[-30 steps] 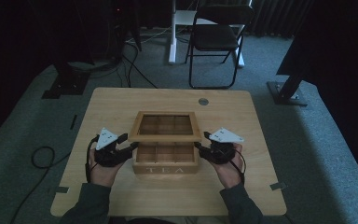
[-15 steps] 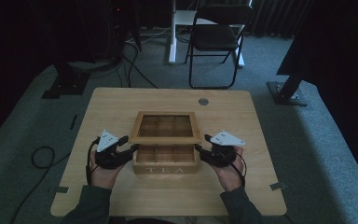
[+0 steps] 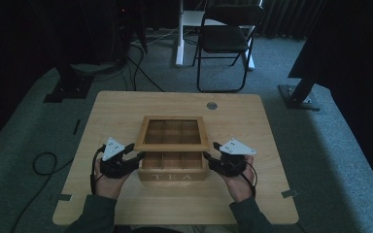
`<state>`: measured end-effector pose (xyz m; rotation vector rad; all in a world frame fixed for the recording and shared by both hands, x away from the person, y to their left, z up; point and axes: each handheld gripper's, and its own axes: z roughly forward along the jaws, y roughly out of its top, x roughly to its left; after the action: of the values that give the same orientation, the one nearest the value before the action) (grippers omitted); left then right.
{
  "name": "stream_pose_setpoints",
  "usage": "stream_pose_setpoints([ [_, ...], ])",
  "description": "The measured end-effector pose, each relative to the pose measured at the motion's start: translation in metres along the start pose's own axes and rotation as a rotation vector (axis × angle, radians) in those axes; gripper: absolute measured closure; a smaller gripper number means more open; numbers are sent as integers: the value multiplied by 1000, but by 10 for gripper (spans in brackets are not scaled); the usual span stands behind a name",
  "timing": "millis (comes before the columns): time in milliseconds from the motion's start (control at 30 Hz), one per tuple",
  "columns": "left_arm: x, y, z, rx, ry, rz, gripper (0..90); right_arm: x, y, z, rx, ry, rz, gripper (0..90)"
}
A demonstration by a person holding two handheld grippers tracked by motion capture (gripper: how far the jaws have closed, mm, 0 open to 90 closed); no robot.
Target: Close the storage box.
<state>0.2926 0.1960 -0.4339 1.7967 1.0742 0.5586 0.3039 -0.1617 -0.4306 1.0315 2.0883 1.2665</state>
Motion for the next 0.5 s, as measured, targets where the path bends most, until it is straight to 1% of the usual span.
stream_pose_setpoints([
  [200,-1,-2,-1,0,-3,-2,491,1,-3,0,5,1,1,488],
  [500,-3,-8,0,13,-6,-9,491,2,-10,0,3,6,16,489],
])
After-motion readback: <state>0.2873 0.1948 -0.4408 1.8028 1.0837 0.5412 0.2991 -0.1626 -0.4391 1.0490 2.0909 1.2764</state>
